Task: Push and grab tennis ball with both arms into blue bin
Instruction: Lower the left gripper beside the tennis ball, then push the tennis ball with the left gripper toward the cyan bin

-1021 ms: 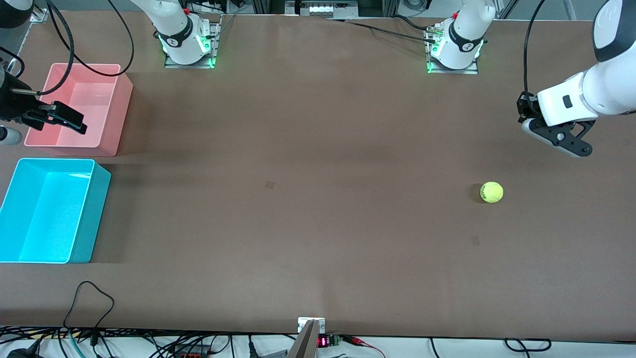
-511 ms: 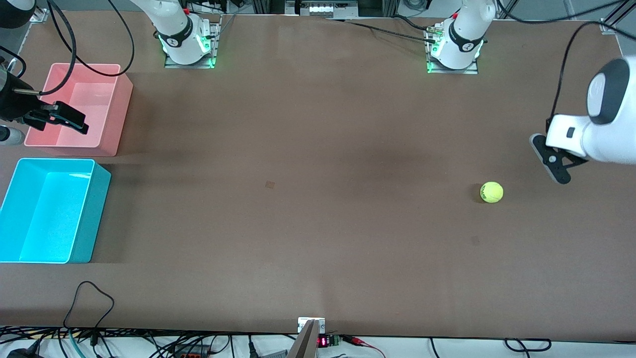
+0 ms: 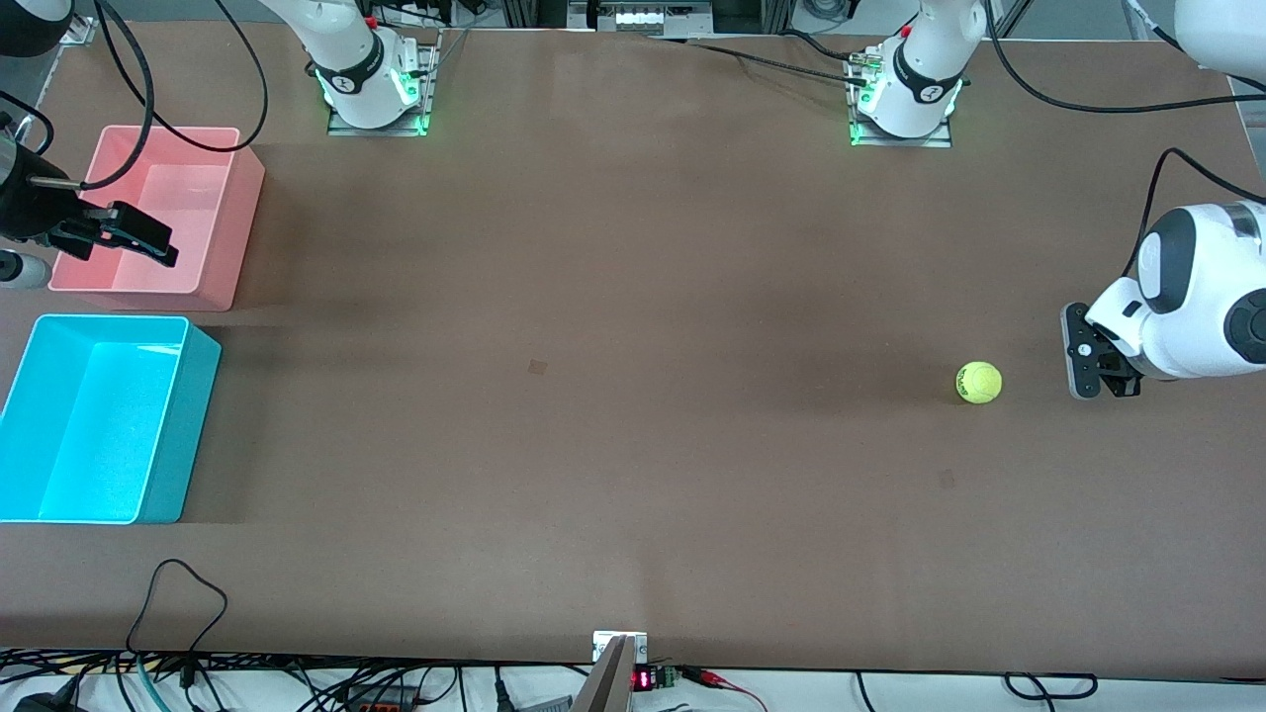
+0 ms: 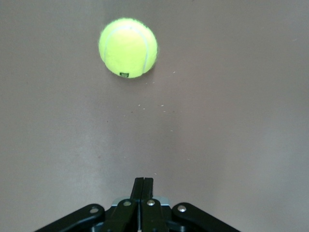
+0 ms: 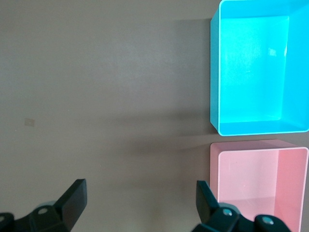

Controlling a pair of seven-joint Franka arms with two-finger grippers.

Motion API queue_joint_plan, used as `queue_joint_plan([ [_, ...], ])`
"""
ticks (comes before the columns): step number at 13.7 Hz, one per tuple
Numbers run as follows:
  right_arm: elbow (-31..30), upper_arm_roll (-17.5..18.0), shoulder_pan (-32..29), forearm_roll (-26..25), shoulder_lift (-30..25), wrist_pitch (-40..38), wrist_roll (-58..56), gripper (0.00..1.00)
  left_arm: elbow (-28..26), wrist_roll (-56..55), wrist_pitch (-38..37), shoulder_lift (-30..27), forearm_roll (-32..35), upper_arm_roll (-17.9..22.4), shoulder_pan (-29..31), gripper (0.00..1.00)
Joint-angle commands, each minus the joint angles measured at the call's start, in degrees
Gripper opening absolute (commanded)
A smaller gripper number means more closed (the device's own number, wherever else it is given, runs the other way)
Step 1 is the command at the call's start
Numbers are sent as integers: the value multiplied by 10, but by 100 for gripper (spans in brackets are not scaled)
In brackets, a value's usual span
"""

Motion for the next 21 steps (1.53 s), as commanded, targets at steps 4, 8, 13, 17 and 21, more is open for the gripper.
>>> queue_joint_plan([
  [4, -8, 3, -1, 1, -8, 5, 4, 100, -90, 82, 184, 11, -37, -36, 67, 0],
  [8, -8, 3, -1, 2, -7, 5, 4, 100, -92, 82, 216, 56, -37, -36, 67, 0],
  [13, -8, 3, -1, 1, -7, 5, 4, 100, -93, 72, 240, 76, -38, -54, 66, 0],
  [17, -8, 3, -1, 1, -7, 5, 4, 100, -103, 11, 239, 80, -39, -128, 67, 0],
  [21, -8, 3, -1, 1, -7, 5, 4, 100, -97, -116, 231, 89, -92, -254, 67, 0],
])
